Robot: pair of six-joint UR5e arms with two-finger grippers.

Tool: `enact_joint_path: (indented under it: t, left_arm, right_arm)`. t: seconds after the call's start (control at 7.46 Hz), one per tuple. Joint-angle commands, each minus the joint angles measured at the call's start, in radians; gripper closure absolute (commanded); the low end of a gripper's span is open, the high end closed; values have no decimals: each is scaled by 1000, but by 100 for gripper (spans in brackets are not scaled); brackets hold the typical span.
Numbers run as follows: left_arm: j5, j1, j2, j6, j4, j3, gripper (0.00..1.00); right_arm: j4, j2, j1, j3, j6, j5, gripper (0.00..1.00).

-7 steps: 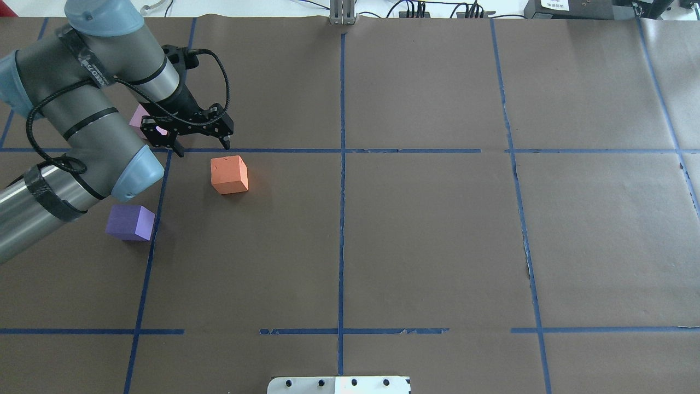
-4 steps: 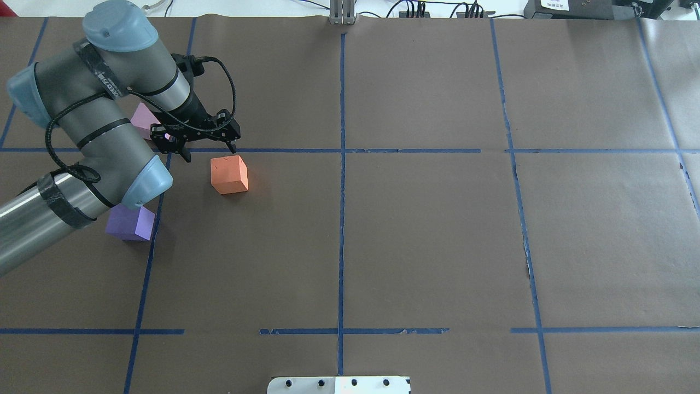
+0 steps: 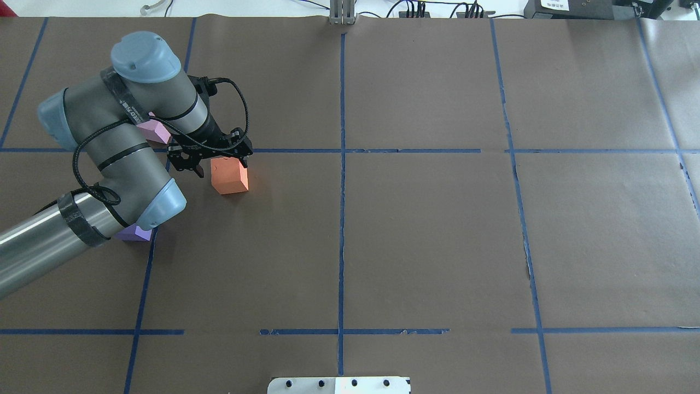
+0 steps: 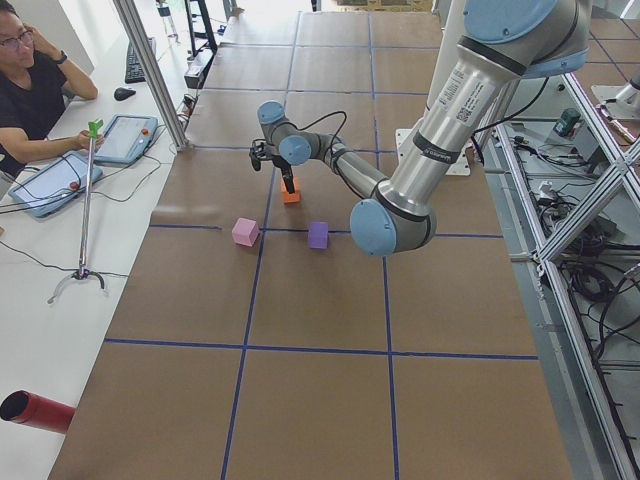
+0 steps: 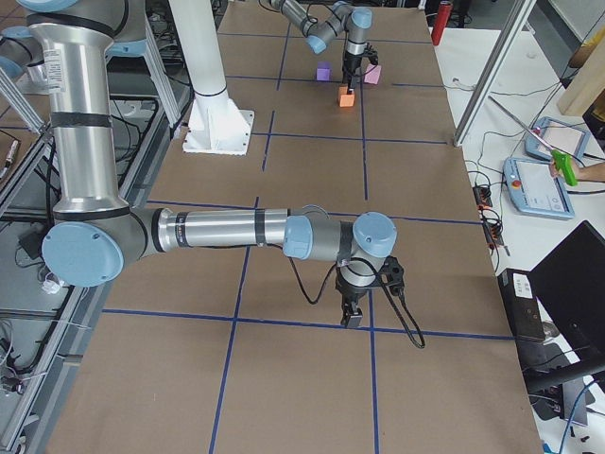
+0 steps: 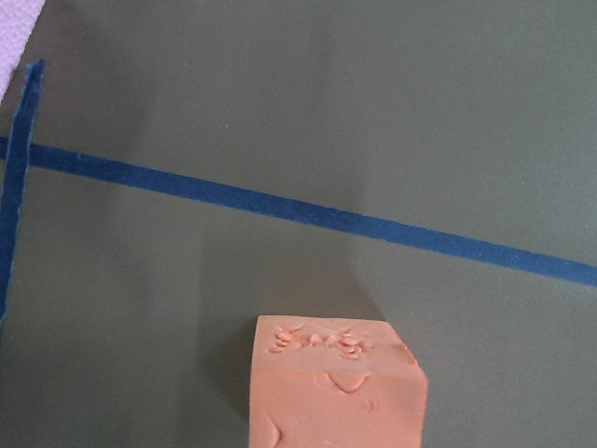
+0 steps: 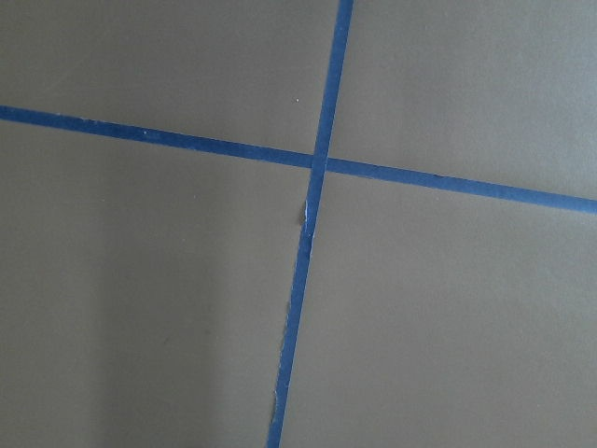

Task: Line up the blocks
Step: 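Close the left gripper on the orange cube and lift it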

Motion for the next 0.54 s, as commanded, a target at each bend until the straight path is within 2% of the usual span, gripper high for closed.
enact_joint_path:
  t: [0.0, 0.4]
  left_arm:
    - [37, 9, -1, -12, -30, 24, 0]
    - [60, 22, -5, -39, -76, 50, 0]
  right_arm:
    - [0, 0, 0, 0, 1, 0, 0]
    - [0, 0, 0, 0, 1, 0, 0]
